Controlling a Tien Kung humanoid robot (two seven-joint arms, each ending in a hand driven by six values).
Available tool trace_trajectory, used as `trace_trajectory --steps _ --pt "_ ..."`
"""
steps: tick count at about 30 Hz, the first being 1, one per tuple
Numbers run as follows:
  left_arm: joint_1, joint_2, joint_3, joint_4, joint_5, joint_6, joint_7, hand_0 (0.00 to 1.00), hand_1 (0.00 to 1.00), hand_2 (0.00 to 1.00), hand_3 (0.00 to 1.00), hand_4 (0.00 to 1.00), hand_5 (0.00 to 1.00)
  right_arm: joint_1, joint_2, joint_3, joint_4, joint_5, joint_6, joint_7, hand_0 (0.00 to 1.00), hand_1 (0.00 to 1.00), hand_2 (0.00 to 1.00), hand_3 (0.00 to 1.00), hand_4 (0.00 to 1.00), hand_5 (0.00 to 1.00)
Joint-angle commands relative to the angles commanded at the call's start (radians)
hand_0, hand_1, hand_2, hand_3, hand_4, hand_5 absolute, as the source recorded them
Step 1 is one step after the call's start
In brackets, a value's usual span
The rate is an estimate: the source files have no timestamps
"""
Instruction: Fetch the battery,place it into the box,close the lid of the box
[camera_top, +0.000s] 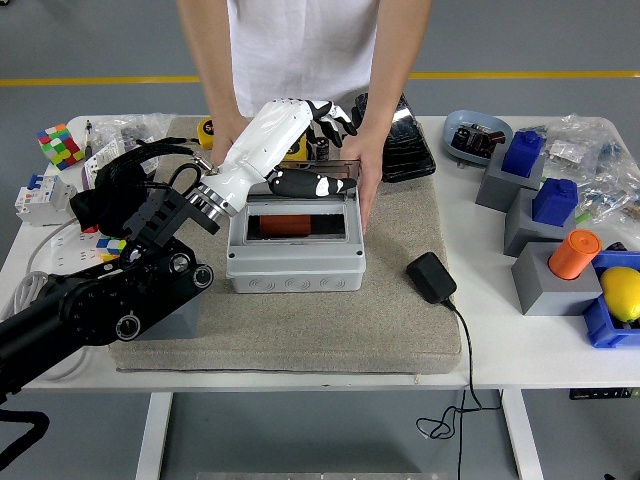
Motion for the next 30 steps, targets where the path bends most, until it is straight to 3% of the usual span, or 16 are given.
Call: trace_trajectory --steps 5,6,9,11,12,17,18,21,23,24,30 --pt "0.006 0.012 -0.017 0.018 -0.039 -0.08 0.083 0.688 0.767 0.76 0.771 0.998 0.857 0.0 -0.001 0.0 0.0 0.0 0.001 0.0 0.641 0.648 0.651 0.532 0.945 0.373" --pt "0.008 0.014 -0.018 0.019 -0.044 -0.089 0.093 0.714 0.791 0.782 0.79 0.998 0.998 0.0 -0.001 0.0 0.0 -0.001 0.001 -0.001 0.641 0.647 0.652 0.532 0.945 0.374" --pt "0.016 0.025 -0.02 0.017 -0.052 -0.124 0.139 0.714 0.791 0.782 0.79 0.998 0.998 0.0 -0.004 0.0 0.001 -0.002 0.002 -0.003 0.641 0.647 0.652 0.532 0.945 0.374" --pt "0.022 0.033 -0.018 0.01 -0.05 -0.133 0.154 0.714 0.791 0.782 0.79 0.998 0.998 0.0 -0.006 0.0 0.0 -0.002 0.002 -0.004 0.641 0.647 0.652 0.532 0.945 0.374" --pt "0.027 0.039 -0.014 0.004 -0.05 -0.138 0.162 0.648 0.752 0.744 0.768 0.998 0.998 -0.001 -0.007 0.0 0.0 -0.003 0.002 -0.004 0.641 0.647 0.652 0.532 0.945 0.374" --pt "0.047 0.063 0.003 -0.024 -0.047 -0.152 0.19 0.648 0.752 0.744 0.768 0.998 0.998 -0.002 -0.008 0.0 0.001 -0.004 0.003 -0.005 0.641 0.647 0.652 0.532 0.945 0.374" --pt "0.055 0.072 0.01 -0.036 -0.048 -0.155 0.196 0.603 0.698 0.701 0.745 0.998 0.998 -0.002 -0.009 0.0 0.001 -0.004 0.003 -0.005 0.641 0.647 0.653 0.532 0.946 0.374" --pt "0.069 0.088 0.02 -0.061 -0.047 -0.158 0.202 0.603 0.698 0.701 0.745 0.998 0.998 -0.001 -0.011 0.0 0.001 -0.005 0.003 -0.006 0.641 0.647 0.653 0.532 0.946 0.374" --pt "0.086 0.107 0.025 -0.096 -0.05 -0.16 0.209 0.603 0.698 0.701 0.745 0.998 0.998 -0.001 -0.012 0.001 0.002 -0.006 0.004 -0.006 0.641 0.647 0.653 0.532 0.946 0.374" --pt "0.091 0.112 0.026 -0.108 -0.05 -0.16 0.21 0.531 0.666 0.672 0.731 0.998 0.998 -0.001 -0.012 0.002 0.003 -0.006 0.004 -0.006 0.64 0.647 0.653 0.532 0.945 0.374" --pt "0.128 0.148 0.025 -0.184 -0.054 -0.162 0.219 0.517 0.647 0.661 0.724 0.998 0.998 -0.002 -0.014 0.002 0.004 -0.006 0.004 -0.005 0.64 0.647 0.652 0.532 0.944 0.374"
